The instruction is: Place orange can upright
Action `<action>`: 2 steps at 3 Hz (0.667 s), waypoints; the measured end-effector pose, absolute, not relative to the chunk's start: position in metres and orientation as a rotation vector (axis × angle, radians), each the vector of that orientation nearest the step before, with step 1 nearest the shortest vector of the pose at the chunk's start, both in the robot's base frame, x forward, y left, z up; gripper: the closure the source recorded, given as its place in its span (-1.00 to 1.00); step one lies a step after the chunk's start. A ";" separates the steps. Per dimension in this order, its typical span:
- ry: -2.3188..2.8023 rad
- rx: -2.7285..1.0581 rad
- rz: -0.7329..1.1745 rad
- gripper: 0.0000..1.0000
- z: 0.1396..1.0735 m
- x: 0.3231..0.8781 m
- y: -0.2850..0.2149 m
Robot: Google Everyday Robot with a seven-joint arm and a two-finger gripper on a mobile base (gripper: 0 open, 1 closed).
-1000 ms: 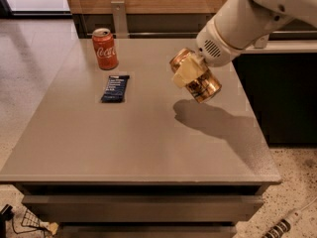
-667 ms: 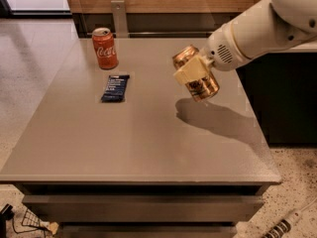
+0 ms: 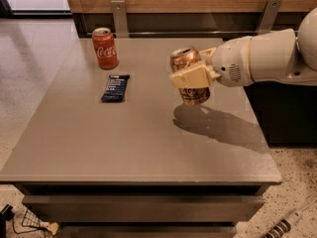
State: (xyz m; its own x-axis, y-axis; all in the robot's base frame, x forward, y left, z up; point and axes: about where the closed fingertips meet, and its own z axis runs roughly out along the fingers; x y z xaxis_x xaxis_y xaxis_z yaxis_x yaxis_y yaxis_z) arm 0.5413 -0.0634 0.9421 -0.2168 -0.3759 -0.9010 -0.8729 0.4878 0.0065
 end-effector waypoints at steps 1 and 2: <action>1.646 -1.076 0.718 1.00 0.935 0.534 -0.053; 1.493 -1.141 0.716 1.00 0.922 0.530 -0.044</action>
Offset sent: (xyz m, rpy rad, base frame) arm -0.0163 0.0233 -0.0381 0.1417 -0.3783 0.2458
